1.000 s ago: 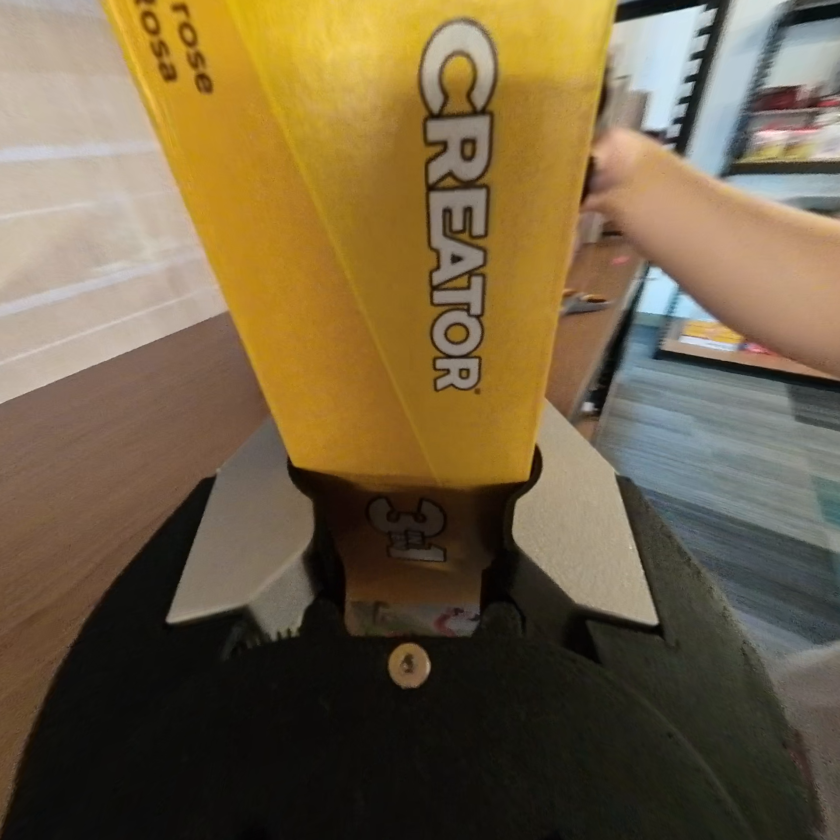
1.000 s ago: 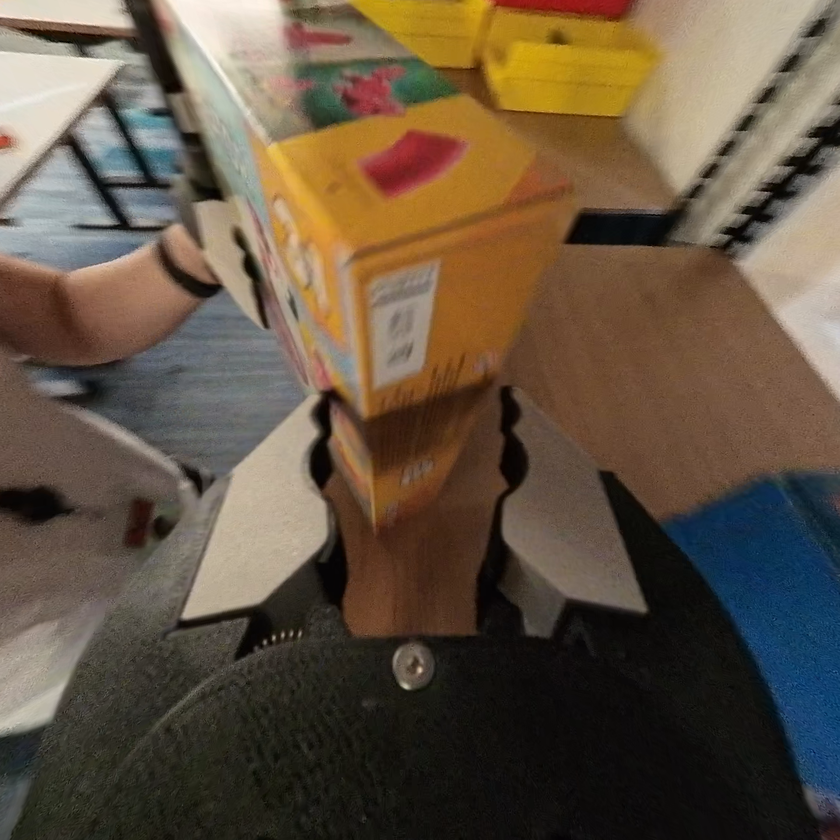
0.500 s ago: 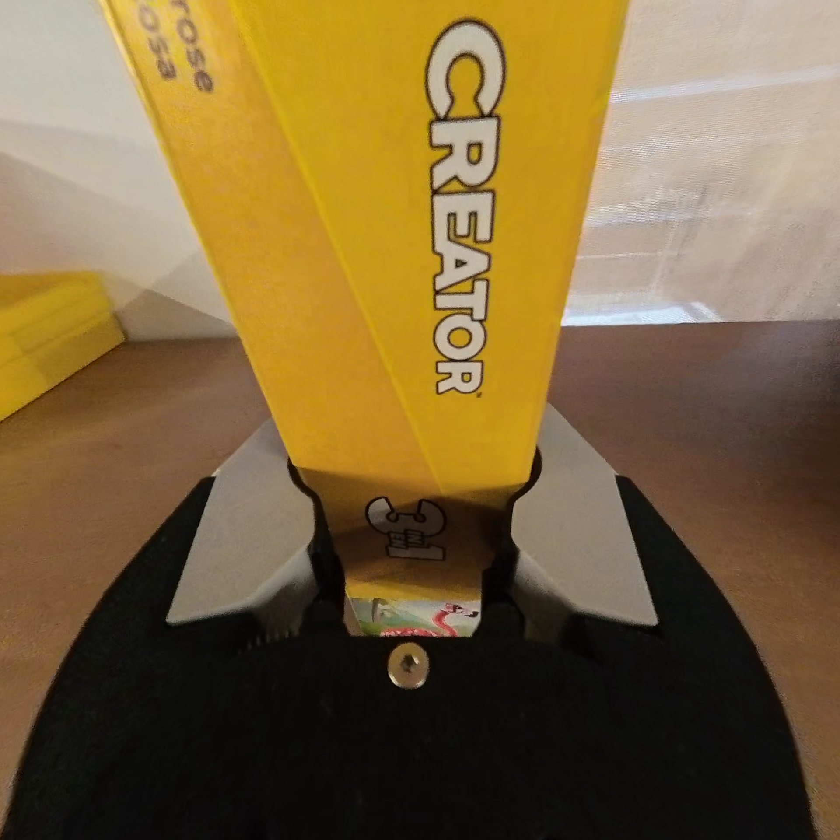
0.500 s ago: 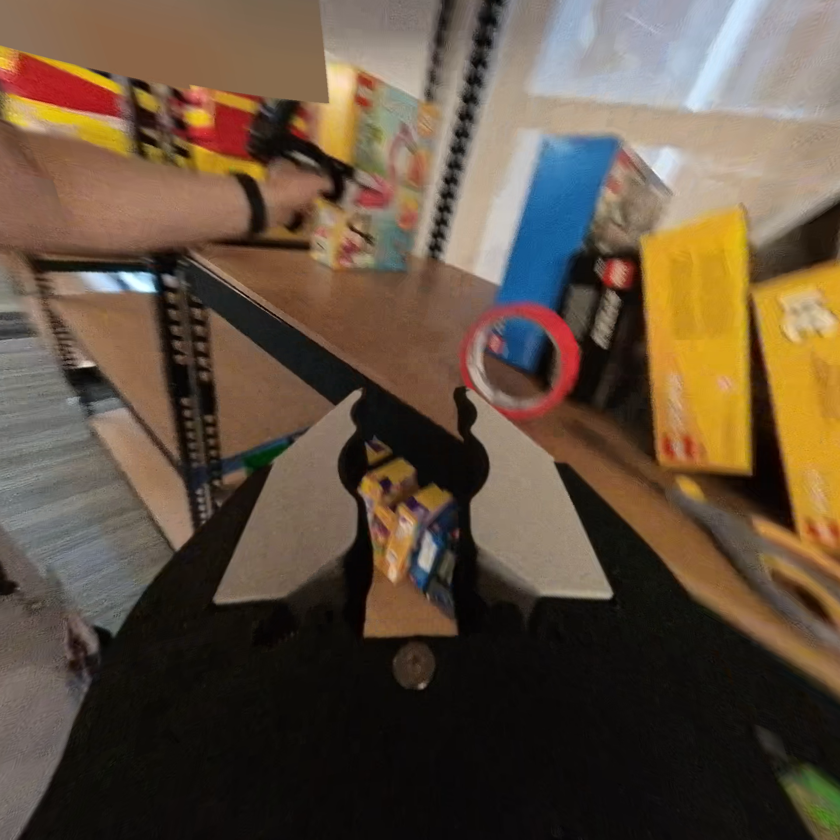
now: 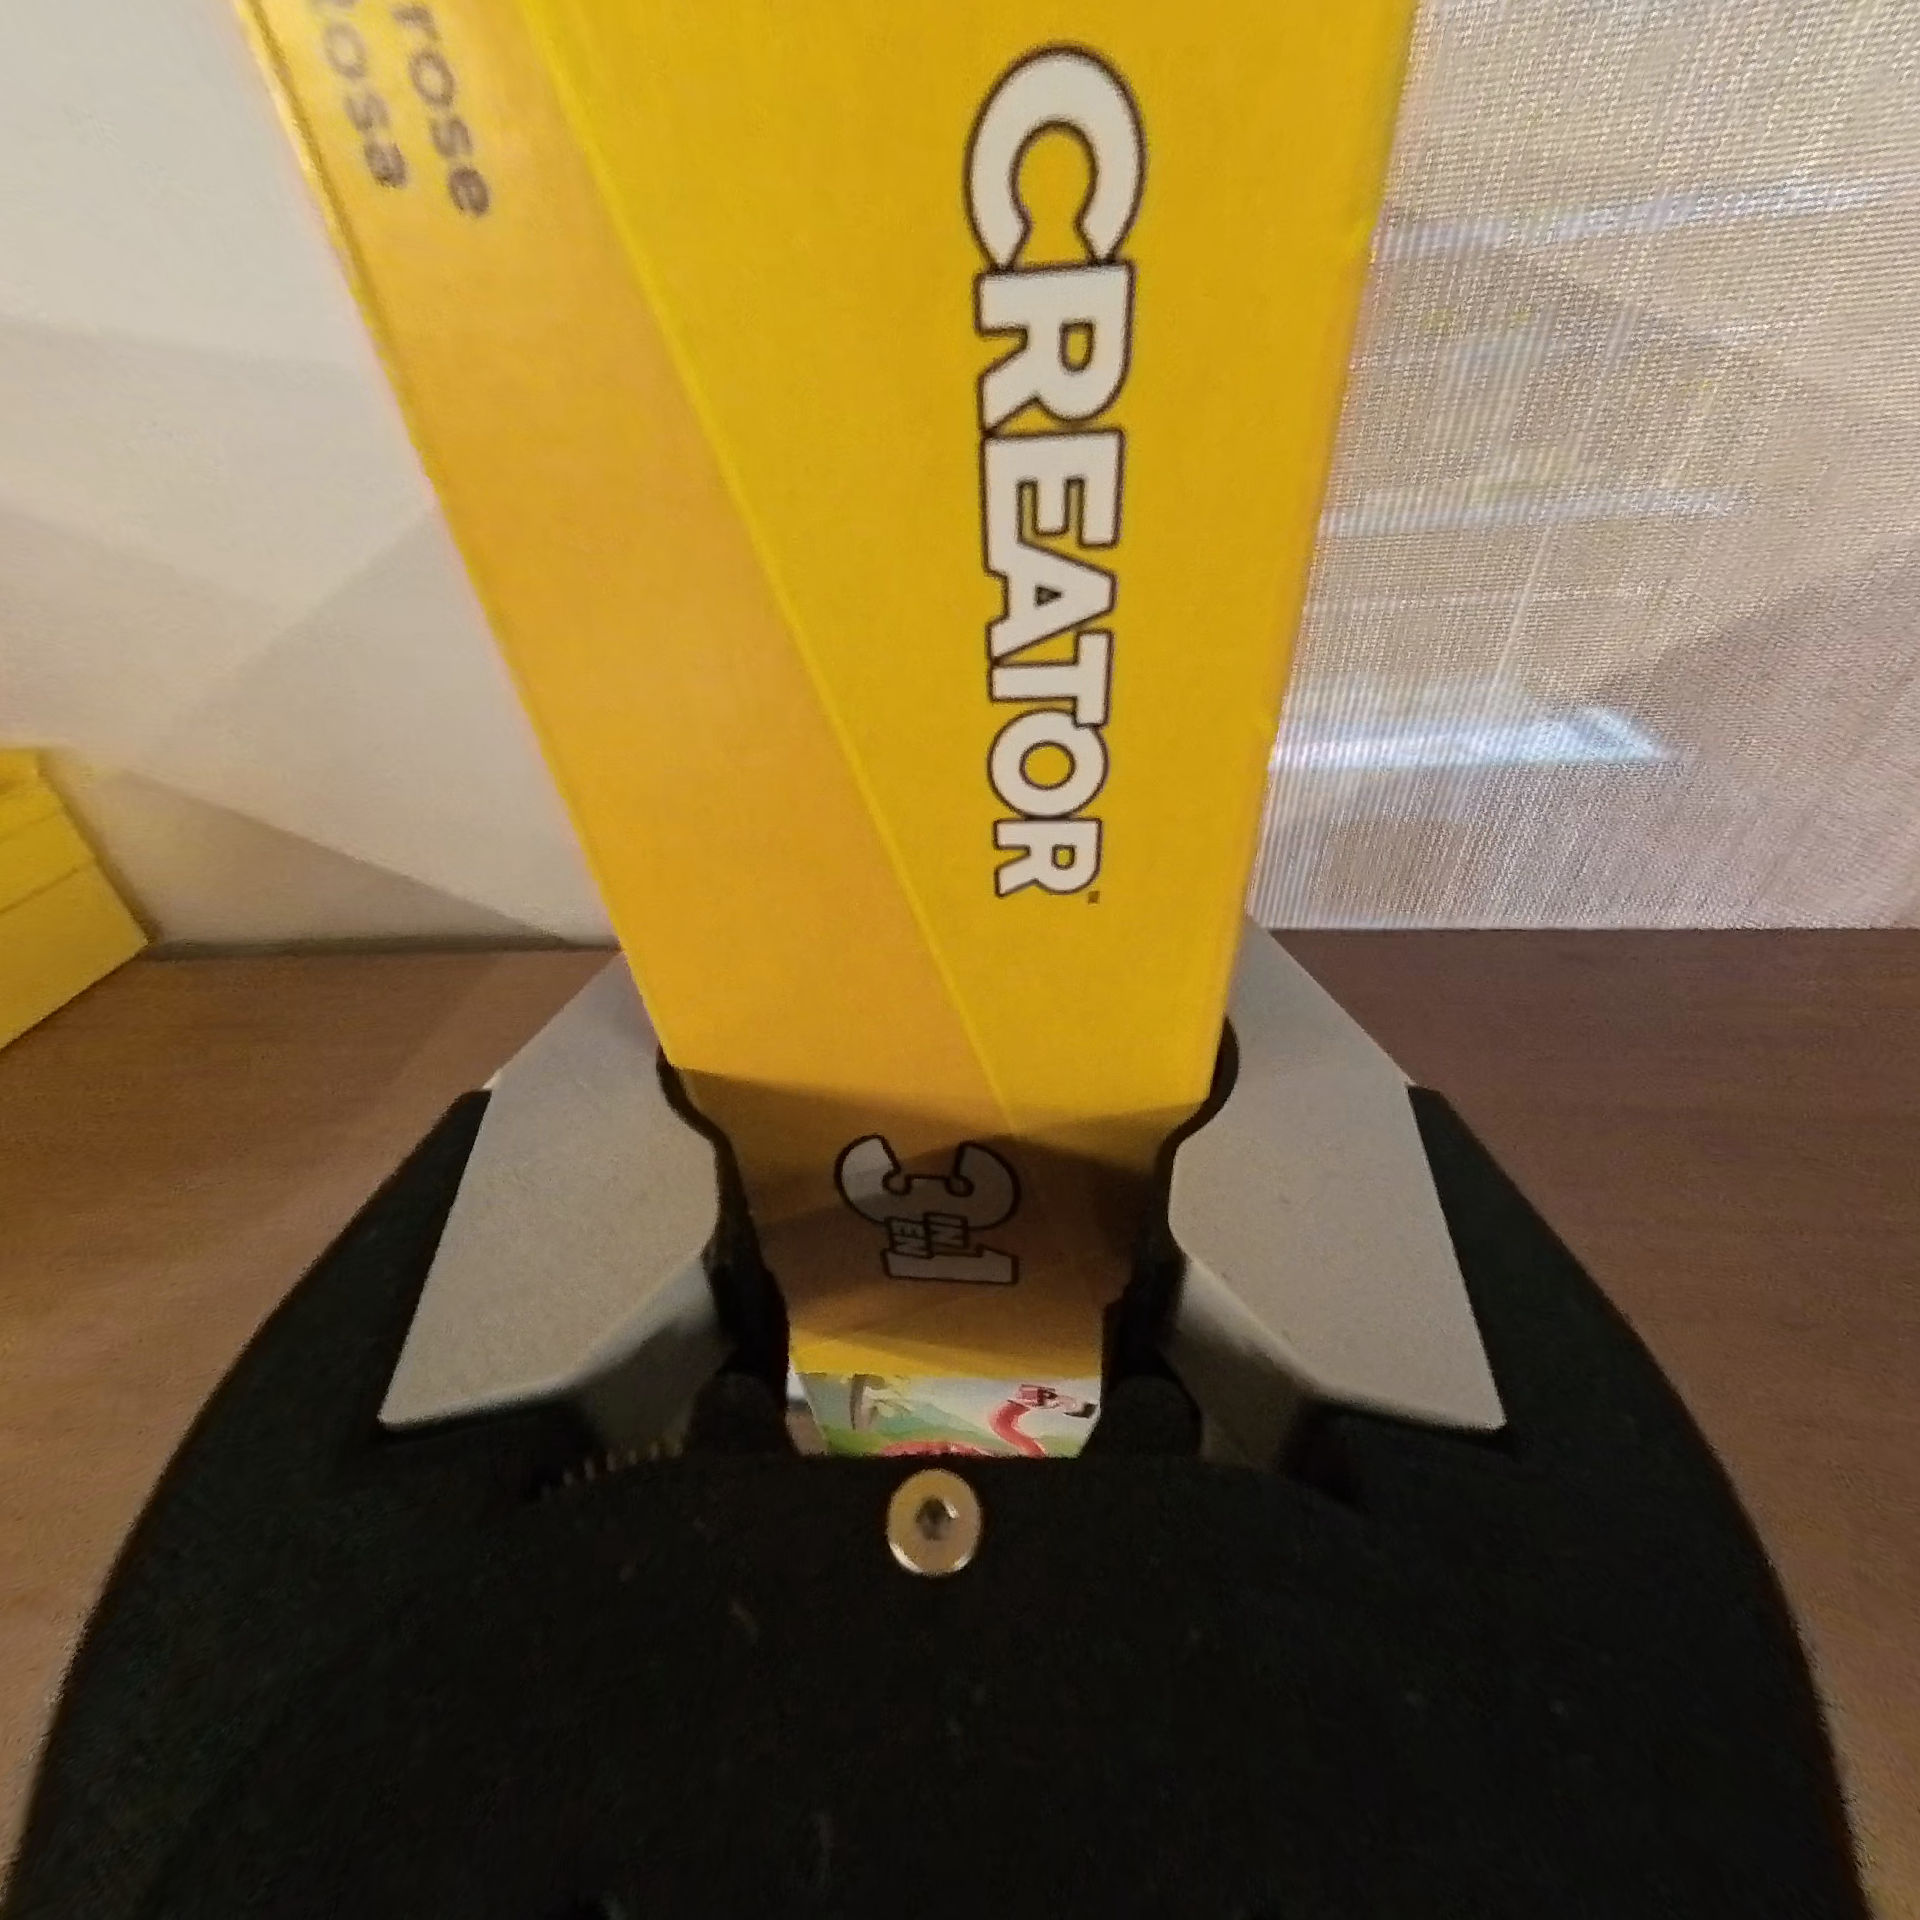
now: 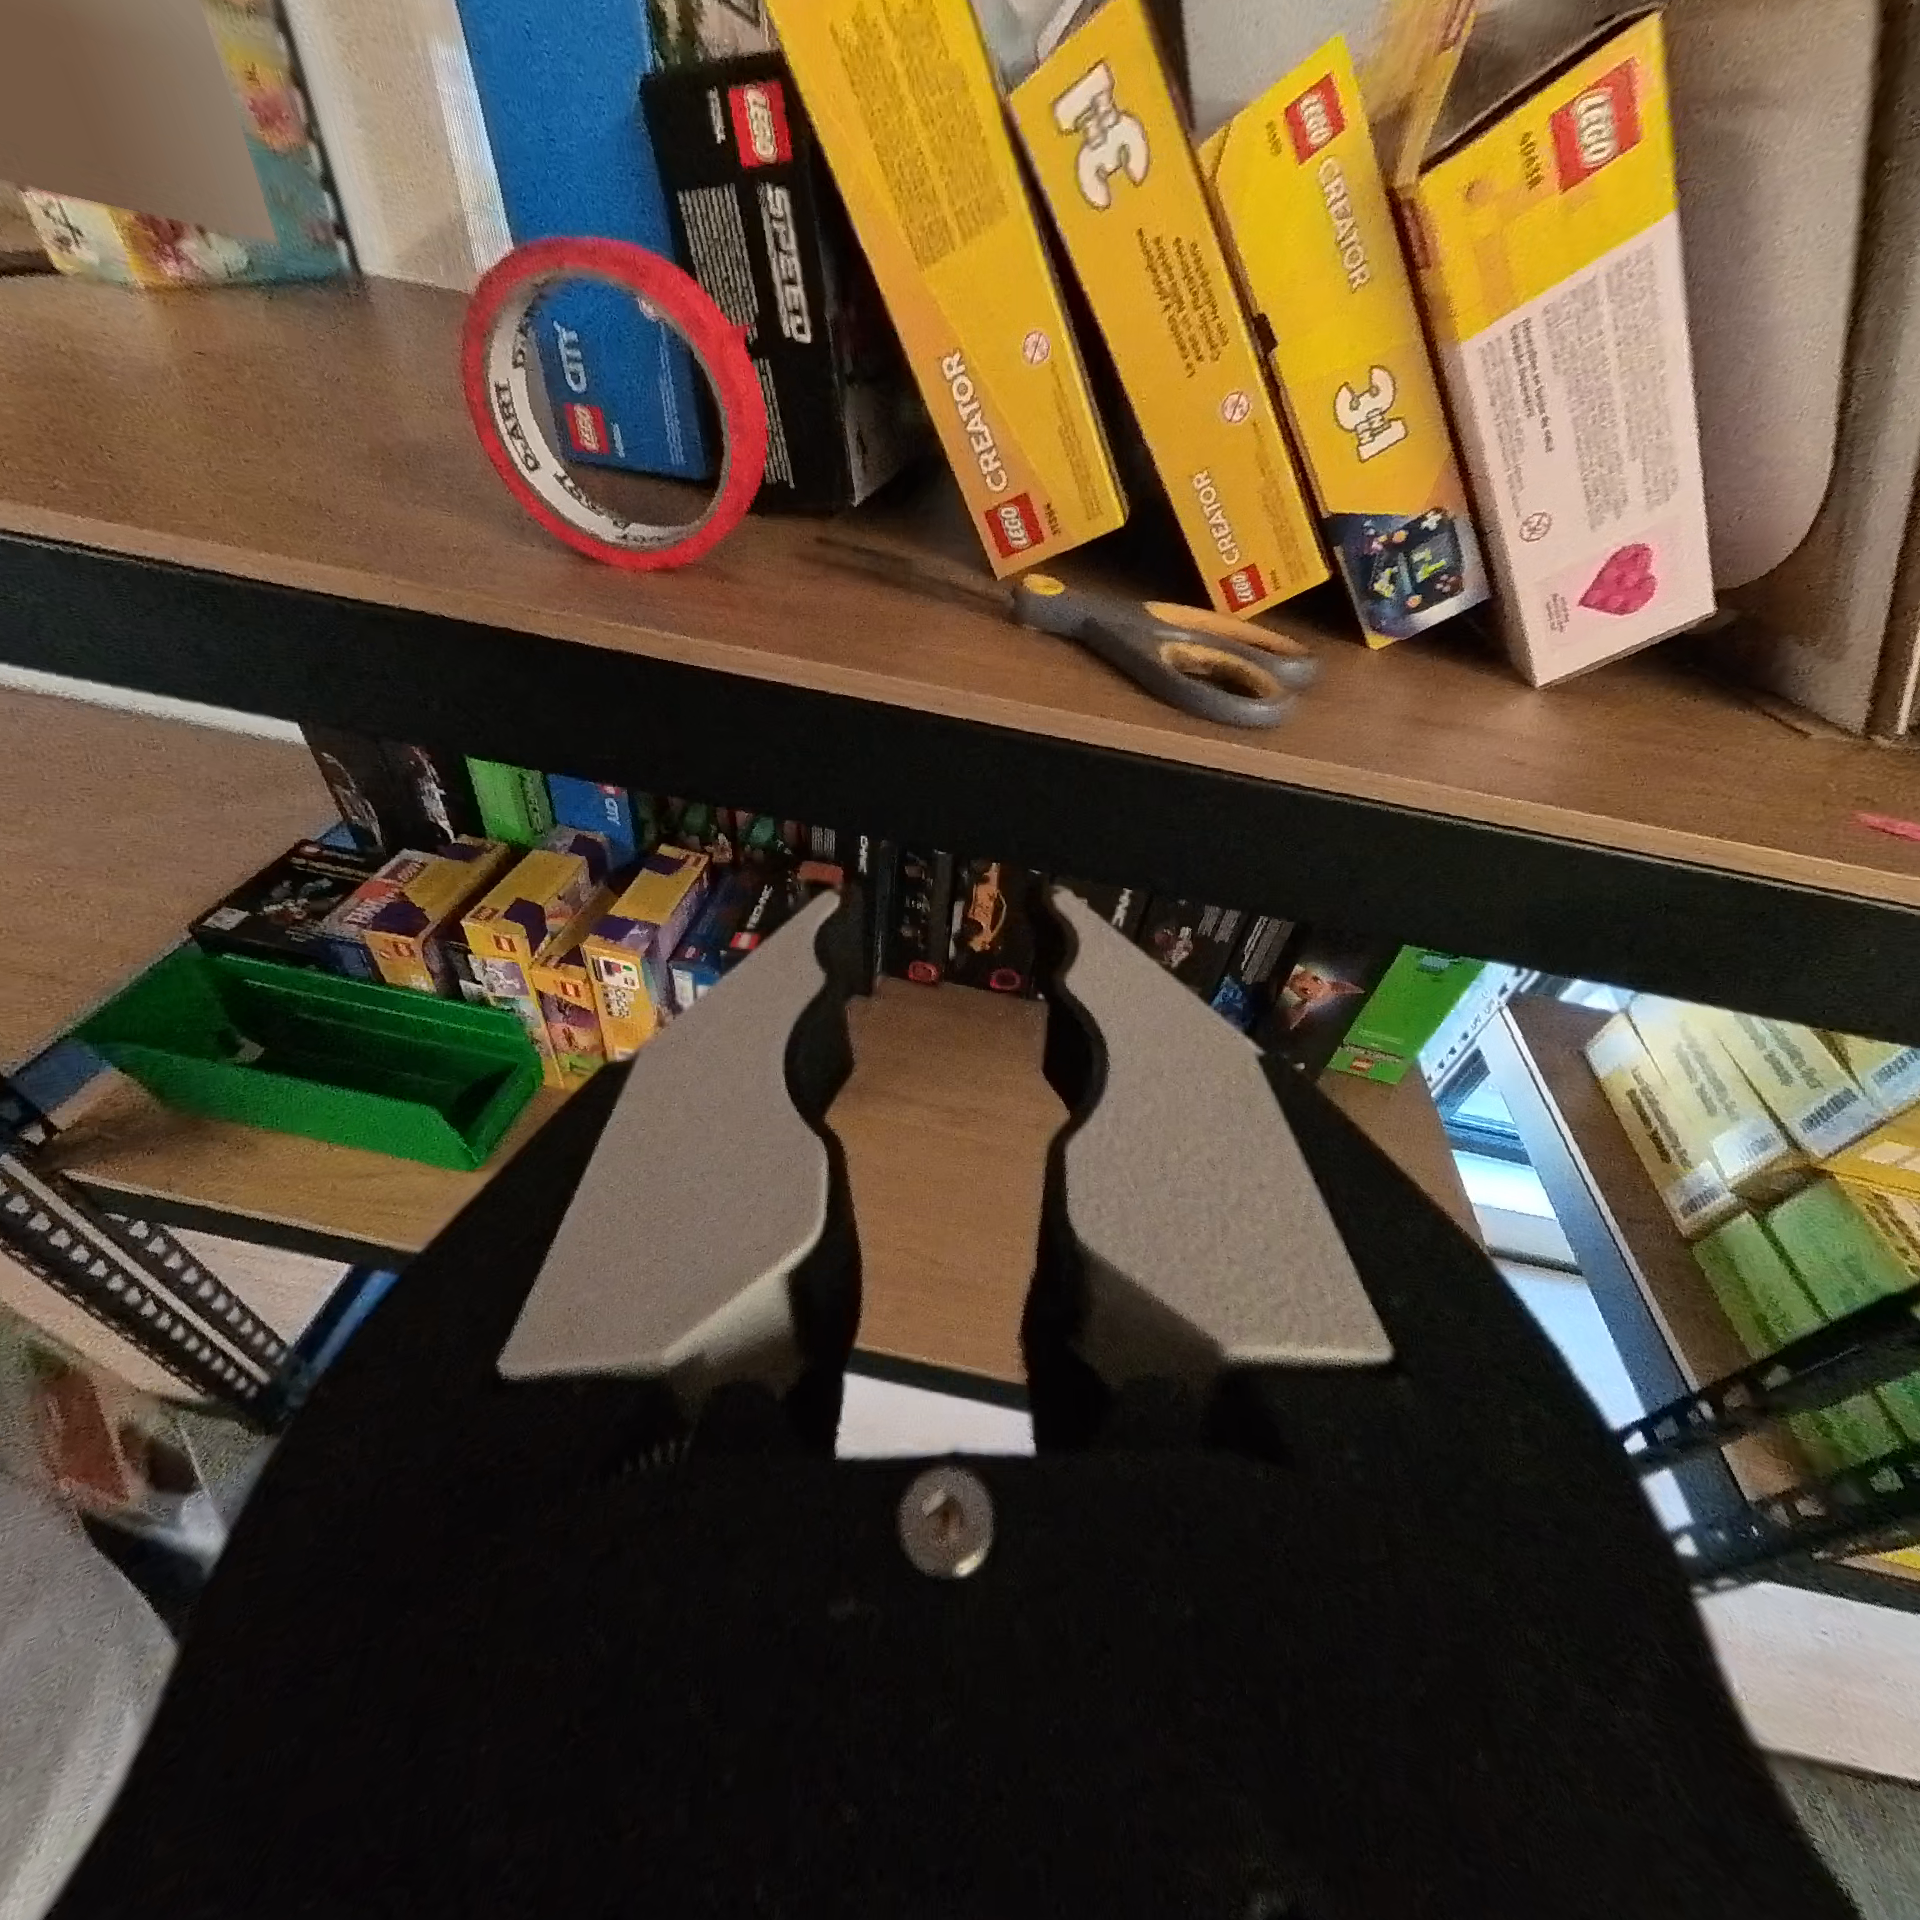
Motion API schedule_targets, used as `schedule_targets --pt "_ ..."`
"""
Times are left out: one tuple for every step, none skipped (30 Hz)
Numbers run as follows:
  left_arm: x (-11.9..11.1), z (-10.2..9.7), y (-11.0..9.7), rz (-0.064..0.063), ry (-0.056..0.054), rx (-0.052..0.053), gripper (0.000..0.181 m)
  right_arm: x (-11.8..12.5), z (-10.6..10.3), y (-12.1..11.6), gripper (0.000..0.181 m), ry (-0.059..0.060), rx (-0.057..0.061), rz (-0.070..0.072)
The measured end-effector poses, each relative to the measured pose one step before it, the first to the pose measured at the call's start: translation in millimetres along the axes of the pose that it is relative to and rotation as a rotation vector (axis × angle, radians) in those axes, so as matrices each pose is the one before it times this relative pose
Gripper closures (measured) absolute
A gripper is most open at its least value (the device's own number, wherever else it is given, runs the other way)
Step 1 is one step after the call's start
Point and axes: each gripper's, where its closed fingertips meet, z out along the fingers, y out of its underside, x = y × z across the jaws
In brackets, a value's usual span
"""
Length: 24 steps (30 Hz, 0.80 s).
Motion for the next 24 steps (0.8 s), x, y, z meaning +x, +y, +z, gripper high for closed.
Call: schedule_targets --pt "0.69 6.23 -1.01 0.0026 0.0028 0.0062 0.094 -2.67 3.87 1.83 0.151 0.0009 -0.0130 -0.0022" --pt "0.37 5.50 -0.86 0.0008 -0.0002 0.0058 0.094 -2.39 3.95 1.71 0.151 0.0035 -0.0120 -0.0026" --pt "-0.04 4.91 -0.70 0.0007 -0.0049 0.0042 0.093 -2.63 4.10 1.22 0.151 0.0036 -0.0093 -0.0049" --pt "-0.08 2.95 -1.26 -0.0027 -0.0072 0.0080 0.094 -3.17 4.09 0.70 0.150 0.0002 -0.0091 -0.0063" --pt "1.02 1.81 -1.28 -0.0075 -0.0042 0.0139 0.093 -3.24 4.08 0.34 0.150 0.0000 -0.0104 -0.0090" --pt "1.56 1.04 -0.79 0.0013 -0.0075 0.0134 0.093 -2.42 3.75 -0.09 0.150 0.0066 -0.0094 -0.0139" --pt "1.91 -0.16 -0.65 0.0090 -0.0102 0.0097 0.093 -2.31 3.42 -0.53 0.150 0.0081 -0.0091 -0.0171" --pt "2.04 -0.74 -0.23 0.0085 -0.0093 0.0036 0.093 -3.64 3.02 -1.03 0.149 -0.0009 -0.0065 -0.0197" --pt "1.70 -0.95 -0.07 0.0053 -0.0105 -0.0026 0.094 -3.97 2.83 -1.05 0.149 -0.0046 -0.0057 -0.0188" --pt "0.87 -0.99 0.39 0.0010 -0.0110 -0.0075 0.094 -3.57 2.69 -0.78 0.149 -0.0039 -0.0062 -0.0186" --pt "-0.56 -0.77 0.64 -0.0019 -0.0144 -0.0113 0.094 -3.25 2.54 -0.16 0.148 -0.0040 -0.0096 -0.0193" --pt "-1.80 -0.50 0.45 -0.0082 -0.0168 -0.0053 0.094 -3.02 2.20 0.48 0.148 -0.0042 -0.0146 -0.0196" --pt "-1.56 0.12 -0.50 -0.0111 -0.0079 0.0089 0.094 -2.71 2.00 0.81 0.148 -0.0033 -0.0149 -0.0198" --pt "-0.15 0.61 -1.60 -0.0018 0.0054 0.0243 0.094 -2.39 1.54 0.54 0.148 -0.0012 -0.0111 -0.0186" --pt "1.12 0.51 -2.29 0.0098 0.0128 0.0370 0.093 -2.23 1.52 0.31 0.148 -0.0021 -0.0073 -0.0147" --pt "1.34 0.01 -1.46 0.0128 0.0173 0.0281 0.093 -2.72 1.53 0.10 0.148 -0.0073 -0.0050 -0.0092" --pt "1.26 -0.44 0.09 0.0035 0.0206 0.0059 0.094 -2.90 1.49 -0.38 0.147 -0.0102 -0.0024 -0.0055" --pt "0.60 -0.53 0.97 -0.0107 0.0172 -0.0093 0.095 -2.45 1.52 -0.82 0.147 -0.0090 -0.0010 -0.0019" --pt "0.18 -0.61 1.51 -0.0163 0.0112 -0.0218 0.095 -2.50 1.46 -1.57 0.147 -0.0099 0.0025 0.0003" --pt "0.59 -0.72 2.25 -0.0118 0.0082 -0.0354 0.096 -2.89 1.64 -1.93 0.147 -0.0146 0.0043 0.0017" --pt "1.23 -0.87 2.46 -0.0056 0.0045 -0.0383 0.096 -2.62 2.03 -2.10 0.147 -0.0153 0.0036 0.0006" --pt "1.14 -1.21 1.77 -0.0043 -0.0033 -0.0274 0.096 -1.97 2.37 -2.03 0.147 -0.0122 0.0015 -0.0043" --pt "0.81 -1.28 0.80 -0.0049 -0.0096 -0.0113 0.096 -1.13 2.41 -1.66 0.147 -0.0082 -0.0020 -0.0090" --pt "0.71 -1.11 -0.06 -0.0007 -0.0106 0.0025 0.097 -0.60 2.32 -1.81 0.147 -0.0041 -0.0035 -0.0121"
